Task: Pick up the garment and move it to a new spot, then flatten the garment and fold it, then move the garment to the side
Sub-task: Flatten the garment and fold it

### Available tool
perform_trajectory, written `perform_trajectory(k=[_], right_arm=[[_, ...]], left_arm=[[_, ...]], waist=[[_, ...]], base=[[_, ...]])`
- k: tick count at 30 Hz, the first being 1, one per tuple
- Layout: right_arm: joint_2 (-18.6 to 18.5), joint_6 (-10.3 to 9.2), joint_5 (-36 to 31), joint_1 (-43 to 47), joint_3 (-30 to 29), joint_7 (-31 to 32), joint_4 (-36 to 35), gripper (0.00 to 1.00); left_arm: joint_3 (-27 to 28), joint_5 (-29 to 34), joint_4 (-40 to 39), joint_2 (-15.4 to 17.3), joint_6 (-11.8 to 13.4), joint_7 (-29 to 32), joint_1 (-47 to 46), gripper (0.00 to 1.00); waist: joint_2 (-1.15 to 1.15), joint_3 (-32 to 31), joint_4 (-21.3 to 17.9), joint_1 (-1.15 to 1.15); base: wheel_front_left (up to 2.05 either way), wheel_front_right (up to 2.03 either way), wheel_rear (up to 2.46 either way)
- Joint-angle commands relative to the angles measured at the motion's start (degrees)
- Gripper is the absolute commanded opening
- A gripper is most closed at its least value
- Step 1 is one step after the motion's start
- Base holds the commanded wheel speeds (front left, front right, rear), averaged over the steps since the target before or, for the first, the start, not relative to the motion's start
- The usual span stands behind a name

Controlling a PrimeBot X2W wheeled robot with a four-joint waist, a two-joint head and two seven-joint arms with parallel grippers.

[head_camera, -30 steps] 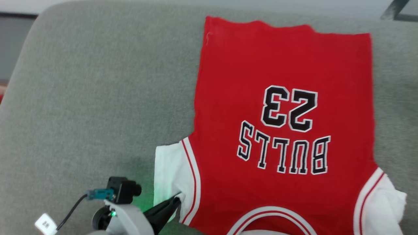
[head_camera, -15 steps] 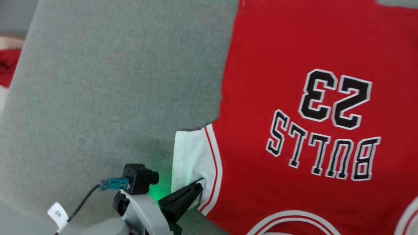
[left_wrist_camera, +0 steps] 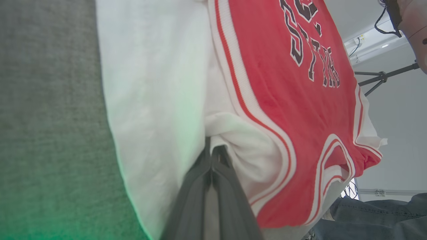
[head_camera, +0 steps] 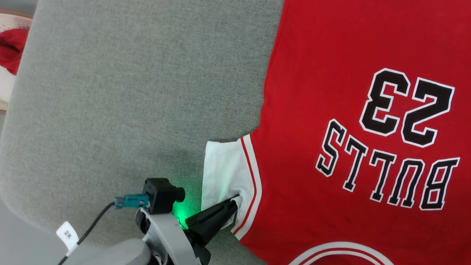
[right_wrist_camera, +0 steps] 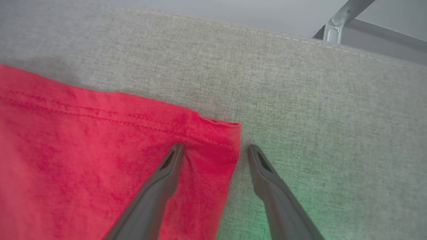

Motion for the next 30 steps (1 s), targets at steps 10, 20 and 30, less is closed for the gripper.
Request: perform_trajectory(k=[10,20,30], right_arm=[[2.2,0.16,3.2,3.2,2.4,-0.2,2.5,0.0],[-4.1,0.06,12.7,15.1,7.7,1.6,-6.8,0.0],[-15.6,0.06,25.2,39.6,5.9,1.7,-26.5,0.0]], left_arm=[[0.4,-0.5,5.2,-0.6,0.5,0.4,-0.7,0.0],[0.4,-1.6,6.5,0.1,0.5,0.0,1.1,0.0],[0.4,-1.8,7.2,1.9,2.7,-0.1,3.0,0.0]], waist=[[0.0,-3.2,-0.6,0.0],[0.0,-12.4,-4.8,0.0],[0.0,-18.3,-10.5,0.0]], base=[[0.0,0.0,0.0],[0.0,0.0,0.0],[0.0,0.0,0.0]])
